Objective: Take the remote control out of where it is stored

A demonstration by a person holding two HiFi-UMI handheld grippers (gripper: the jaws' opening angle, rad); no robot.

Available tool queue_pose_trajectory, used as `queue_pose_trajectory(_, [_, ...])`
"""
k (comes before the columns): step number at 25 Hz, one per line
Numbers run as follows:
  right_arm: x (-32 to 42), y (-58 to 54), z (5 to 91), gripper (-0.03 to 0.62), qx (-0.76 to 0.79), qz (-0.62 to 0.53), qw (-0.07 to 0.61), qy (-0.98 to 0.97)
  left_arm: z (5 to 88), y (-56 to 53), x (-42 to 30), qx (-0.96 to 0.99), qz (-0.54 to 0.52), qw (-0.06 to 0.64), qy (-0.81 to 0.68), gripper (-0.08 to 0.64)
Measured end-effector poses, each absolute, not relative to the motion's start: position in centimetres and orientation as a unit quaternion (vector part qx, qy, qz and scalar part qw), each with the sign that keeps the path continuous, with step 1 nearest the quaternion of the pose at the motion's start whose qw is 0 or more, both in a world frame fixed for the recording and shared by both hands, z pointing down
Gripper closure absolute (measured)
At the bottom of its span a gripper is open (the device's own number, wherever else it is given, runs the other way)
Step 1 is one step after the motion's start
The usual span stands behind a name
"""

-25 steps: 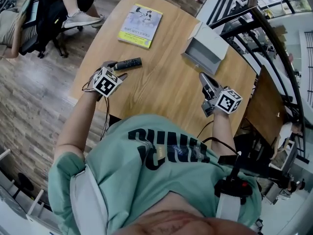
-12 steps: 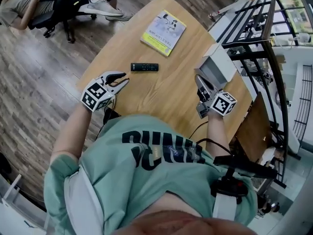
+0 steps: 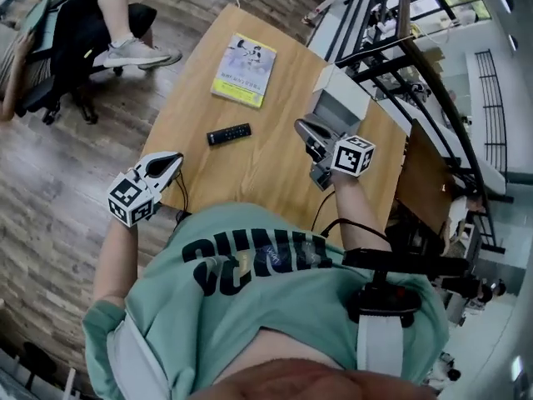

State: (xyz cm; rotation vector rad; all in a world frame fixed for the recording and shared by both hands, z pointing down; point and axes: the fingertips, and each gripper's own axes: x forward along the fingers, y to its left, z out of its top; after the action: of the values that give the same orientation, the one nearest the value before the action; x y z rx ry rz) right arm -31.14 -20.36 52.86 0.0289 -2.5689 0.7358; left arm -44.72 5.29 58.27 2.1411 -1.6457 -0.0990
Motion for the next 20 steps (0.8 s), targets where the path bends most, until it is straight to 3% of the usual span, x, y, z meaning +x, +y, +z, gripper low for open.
queue_pose_trajectory(9, [-27.0,-19.9,47.5,0.592,0.056,0.262,0.182,-0.946,54.4,4.7,-41.8,0.822,-0.034,0.204,-0.531,0.555])
queue_pose_trajectory(20, [-11.1,-23.0,45.9,0.592,0.093,0.279,0.114,-0.949,49.7,1.6,-27.8,0.842,-0.009,0.189,-0.505,0.555])
